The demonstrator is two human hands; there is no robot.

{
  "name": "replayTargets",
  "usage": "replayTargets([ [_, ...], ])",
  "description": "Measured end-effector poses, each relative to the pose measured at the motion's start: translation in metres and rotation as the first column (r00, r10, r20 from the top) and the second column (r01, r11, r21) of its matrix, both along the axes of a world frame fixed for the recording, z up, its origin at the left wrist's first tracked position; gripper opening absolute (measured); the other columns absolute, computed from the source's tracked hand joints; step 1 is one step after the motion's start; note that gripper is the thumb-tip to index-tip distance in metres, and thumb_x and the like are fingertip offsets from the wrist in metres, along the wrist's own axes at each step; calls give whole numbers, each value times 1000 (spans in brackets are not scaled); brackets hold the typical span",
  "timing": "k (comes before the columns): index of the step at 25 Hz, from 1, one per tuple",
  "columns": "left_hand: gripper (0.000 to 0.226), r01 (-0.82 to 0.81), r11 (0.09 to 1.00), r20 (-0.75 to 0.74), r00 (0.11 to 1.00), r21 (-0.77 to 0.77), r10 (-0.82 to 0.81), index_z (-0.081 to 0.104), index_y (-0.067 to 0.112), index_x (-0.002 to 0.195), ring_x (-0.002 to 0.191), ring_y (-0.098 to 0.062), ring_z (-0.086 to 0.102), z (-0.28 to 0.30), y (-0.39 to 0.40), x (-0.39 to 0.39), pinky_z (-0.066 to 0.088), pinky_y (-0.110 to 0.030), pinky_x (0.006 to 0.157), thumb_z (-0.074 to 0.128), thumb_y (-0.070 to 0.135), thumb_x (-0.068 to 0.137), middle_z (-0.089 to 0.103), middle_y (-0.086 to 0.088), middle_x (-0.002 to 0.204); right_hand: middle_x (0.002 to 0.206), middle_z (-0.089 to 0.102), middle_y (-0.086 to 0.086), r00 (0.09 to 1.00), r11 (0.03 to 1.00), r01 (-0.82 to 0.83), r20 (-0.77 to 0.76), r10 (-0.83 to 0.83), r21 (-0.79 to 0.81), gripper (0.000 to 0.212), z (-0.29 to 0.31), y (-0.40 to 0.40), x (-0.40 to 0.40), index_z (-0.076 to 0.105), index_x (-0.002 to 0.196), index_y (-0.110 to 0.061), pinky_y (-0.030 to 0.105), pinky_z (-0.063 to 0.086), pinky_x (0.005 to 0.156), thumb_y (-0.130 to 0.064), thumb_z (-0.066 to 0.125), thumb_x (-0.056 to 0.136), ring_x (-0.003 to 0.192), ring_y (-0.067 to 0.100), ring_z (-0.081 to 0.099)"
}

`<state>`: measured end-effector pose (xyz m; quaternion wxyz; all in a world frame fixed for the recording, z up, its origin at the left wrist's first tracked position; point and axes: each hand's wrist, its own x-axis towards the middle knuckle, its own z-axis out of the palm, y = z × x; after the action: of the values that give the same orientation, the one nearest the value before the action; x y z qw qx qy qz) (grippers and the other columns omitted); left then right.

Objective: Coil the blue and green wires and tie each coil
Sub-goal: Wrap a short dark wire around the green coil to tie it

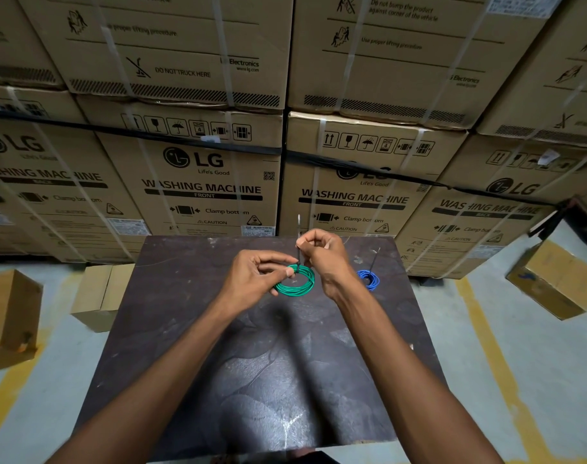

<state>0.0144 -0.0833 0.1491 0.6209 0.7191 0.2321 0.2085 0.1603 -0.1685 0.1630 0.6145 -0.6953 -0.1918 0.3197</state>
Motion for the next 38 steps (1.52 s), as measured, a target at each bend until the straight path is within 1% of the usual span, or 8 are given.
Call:
replayTargets([
  [7, 20, -127, 992, 2, 992, 21, 127, 79, 18, 101, 69, -5, 73, -15, -6, 22, 57, -24, 49, 77, 4, 87, 81, -1, 89, 76, 68, 3, 1000, 1000, -2, 11, 2, 0, 8, -10, -14, 10, 66, 102, -9, 21, 50, 64, -9, 59, 102, 63, 2, 62],
  [10, 18, -77, 996, -60, 995, 49, 80, 80, 19, 99, 67, -5, 71, -24, -8, 40, 55, -24, 49, 77, 6, 87, 81, 0, 87, 107, 68, 0, 944, 991, -107, 304, 128, -85, 25, -34, -45, 26, 67, 123, -25, 18, 52, 82, -16, 58, 103, 94, 4, 64],
  [12, 16, -10, 996, -106, 994, 89, 19, 81, 18, 99, 63, -6, 68, -31, -10, 55, 54, -24, 49, 78, 8, 87, 81, 1, 85, 113, 63, -1, 884, 979, -138, 427, 189, -149, 24, -51, -67, 39, 70, 122, -26, 19, 54, 86, -18, 60, 102, 100, 4, 62],
  [15, 16, 54, 996, -143, 989, 67, -44, 80, 22, 97, 65, -5, 68, -49, -23, 82, 53, -22, 50, 77, 9, 88, 81, 3, 84, 96, 70, 9, 952, 982, -127, 262, 159, -138, 19, -70, -96, 60, 73, 114, -17, 38, 64, 68, -11, 65, 98, 82, 22, 70],
  [21, 28, 197, 979, -180, 962, -54, -204, 77, 31, 100, 68, -2, 68, -114, -79, 156, 56, -18, 63, 76, 7, 85, 80, 12, 84, 81, 66, 14, 987, 972, 161, 41, -157, -172, 14, -124, -159, 103, 70, 107, 4, 25, 59, 56, 5, 68, 92, 68, 26, 64],
  [25, 27, 71, 980, -268, 956, -186, -120, 77, 14, 108, 76, -12, 75, -181, -119, 207, 60, -29, 77, 76, 0, 86, 80, -7, 95, 76, 68, 6, 948, 909, 312, 23, -318, -276, 18, -177, -192, 137, 71, 89, -15, 39, 63, 64, 2, 70, 90, 65, 23, 67],
  [28, 25, -29, 978, -342, 938, -205, -44, 74, -1, 109, 70, -2, 72, -225, -139, 237, 59, -30, 77, 75, -5, 85, 77, -17, 96, 78, 69, 1, 916, 845, 393, 70, -396, -362, 16, -224, -199, 164, 72, 83, -23, 49, 64, 73, -8, 75, 84, 69, 23, 69],
  [38, 21, -214, 968, -475, 871, -132, 127, 78, 5, 104, 68, -14, 66, -308, -133, 290, 59, -32, 76, 77, 4, 83, 77, -12, 87, 72, 62, -8, 875, 759, 467, 115, -470, -452, 10, -307, -171, 207, 75, 95, -10, 14, 50, 67, -5, 74, 87, 66, 6, 59],
])
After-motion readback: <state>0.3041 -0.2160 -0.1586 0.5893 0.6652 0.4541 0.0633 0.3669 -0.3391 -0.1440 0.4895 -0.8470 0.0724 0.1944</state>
